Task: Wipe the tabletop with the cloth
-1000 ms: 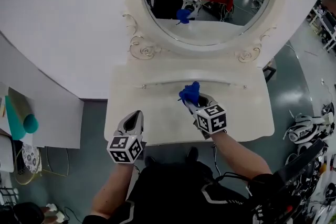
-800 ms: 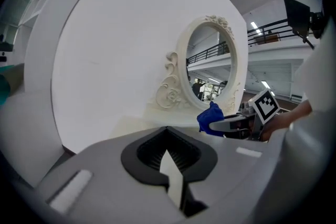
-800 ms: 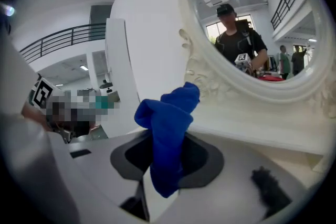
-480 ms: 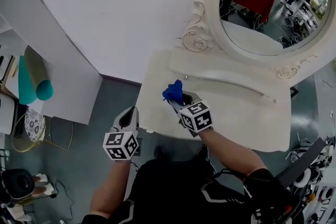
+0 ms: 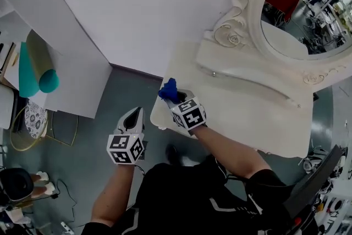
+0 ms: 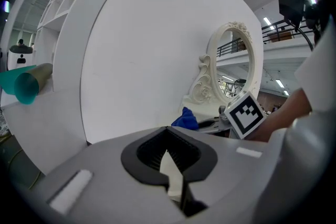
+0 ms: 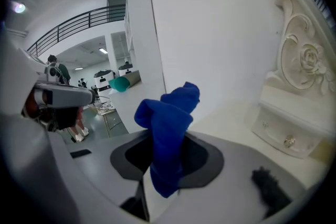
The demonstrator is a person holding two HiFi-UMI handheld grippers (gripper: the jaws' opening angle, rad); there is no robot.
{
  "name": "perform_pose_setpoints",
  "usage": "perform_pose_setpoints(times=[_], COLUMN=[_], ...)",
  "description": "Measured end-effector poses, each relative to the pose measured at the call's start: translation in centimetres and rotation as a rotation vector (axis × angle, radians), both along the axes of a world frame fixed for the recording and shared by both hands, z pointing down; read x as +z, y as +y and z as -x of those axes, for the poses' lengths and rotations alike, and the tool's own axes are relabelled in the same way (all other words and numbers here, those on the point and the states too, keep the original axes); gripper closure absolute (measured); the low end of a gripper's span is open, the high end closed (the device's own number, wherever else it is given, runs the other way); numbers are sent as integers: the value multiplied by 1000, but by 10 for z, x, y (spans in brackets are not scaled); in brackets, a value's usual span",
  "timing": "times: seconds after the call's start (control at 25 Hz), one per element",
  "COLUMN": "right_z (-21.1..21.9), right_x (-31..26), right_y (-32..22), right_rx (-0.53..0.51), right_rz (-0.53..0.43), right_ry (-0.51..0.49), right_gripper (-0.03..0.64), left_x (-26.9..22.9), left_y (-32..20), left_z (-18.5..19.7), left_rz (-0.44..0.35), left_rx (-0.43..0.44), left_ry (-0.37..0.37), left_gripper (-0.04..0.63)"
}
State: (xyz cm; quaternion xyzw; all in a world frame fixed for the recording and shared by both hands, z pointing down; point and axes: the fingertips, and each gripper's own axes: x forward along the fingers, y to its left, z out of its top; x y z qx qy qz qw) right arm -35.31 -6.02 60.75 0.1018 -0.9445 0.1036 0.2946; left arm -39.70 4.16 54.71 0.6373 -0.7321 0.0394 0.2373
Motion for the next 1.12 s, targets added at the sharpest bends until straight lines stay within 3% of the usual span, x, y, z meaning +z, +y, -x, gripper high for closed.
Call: perform_pose_setpoints(times=[0.48,0.76,1.12], right_z=[14,-14,-69], right_x=[57,58,57], right_y=[3,-6,-27], right_rx=[-11,32,112], right_rz=[-9,20,38], right_ry=[145,157,167], right_gripper=[491,491,491], left_x=[1,0,1], left_y=[5,-6,-38], left_z=[-4,-22,-70], left_rz=[40,39,49], left_rx=[29,37,119], left_ry=[-35,-25,-32], left_gripper=[586,586,586])
